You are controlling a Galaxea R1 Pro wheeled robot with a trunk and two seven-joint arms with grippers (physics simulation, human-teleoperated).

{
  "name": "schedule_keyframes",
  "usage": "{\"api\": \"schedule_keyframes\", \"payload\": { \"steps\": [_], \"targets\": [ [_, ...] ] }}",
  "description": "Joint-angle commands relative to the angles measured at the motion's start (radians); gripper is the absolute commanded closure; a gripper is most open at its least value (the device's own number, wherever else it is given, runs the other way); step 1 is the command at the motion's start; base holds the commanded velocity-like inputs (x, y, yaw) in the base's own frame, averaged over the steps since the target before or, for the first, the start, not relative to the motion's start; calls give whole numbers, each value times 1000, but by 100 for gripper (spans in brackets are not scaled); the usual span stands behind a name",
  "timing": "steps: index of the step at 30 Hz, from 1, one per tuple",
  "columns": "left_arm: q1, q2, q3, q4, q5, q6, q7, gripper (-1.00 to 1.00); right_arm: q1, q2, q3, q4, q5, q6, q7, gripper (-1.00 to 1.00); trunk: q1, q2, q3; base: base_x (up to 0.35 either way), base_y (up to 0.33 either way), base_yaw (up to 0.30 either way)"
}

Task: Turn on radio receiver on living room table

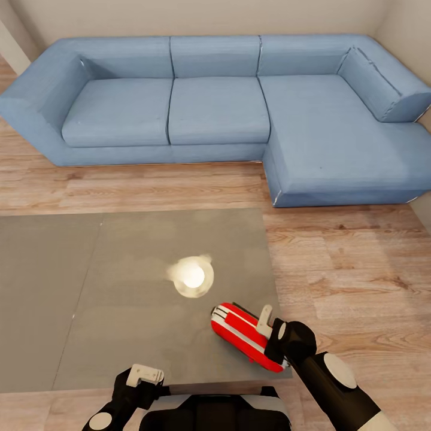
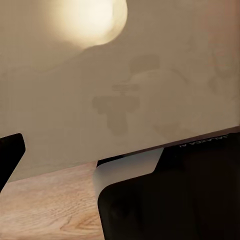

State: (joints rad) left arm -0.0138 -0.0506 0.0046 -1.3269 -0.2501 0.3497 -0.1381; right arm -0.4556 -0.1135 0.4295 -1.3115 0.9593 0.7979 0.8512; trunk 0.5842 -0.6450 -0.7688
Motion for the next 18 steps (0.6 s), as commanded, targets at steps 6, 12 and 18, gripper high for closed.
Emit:
{"api": "schedule_keyframes", "payload": {
  "steps": [6,12,18],
  "targets": [
    [0,0,0,0,0,0,0,-100,0,1,-8,-72,-1,7,4,100,0,0,0,0,0,0],
    [0,0,0,0,0,0,0,-100,1,-4,-17,-204,-5,17,10,100,0,0,0,0,0,0],
    [0,0,0,0,0,0,0,-100,1,-2,-55,-236,-14,52,24,100,0,0,0,0,0,0]
  ]
}}
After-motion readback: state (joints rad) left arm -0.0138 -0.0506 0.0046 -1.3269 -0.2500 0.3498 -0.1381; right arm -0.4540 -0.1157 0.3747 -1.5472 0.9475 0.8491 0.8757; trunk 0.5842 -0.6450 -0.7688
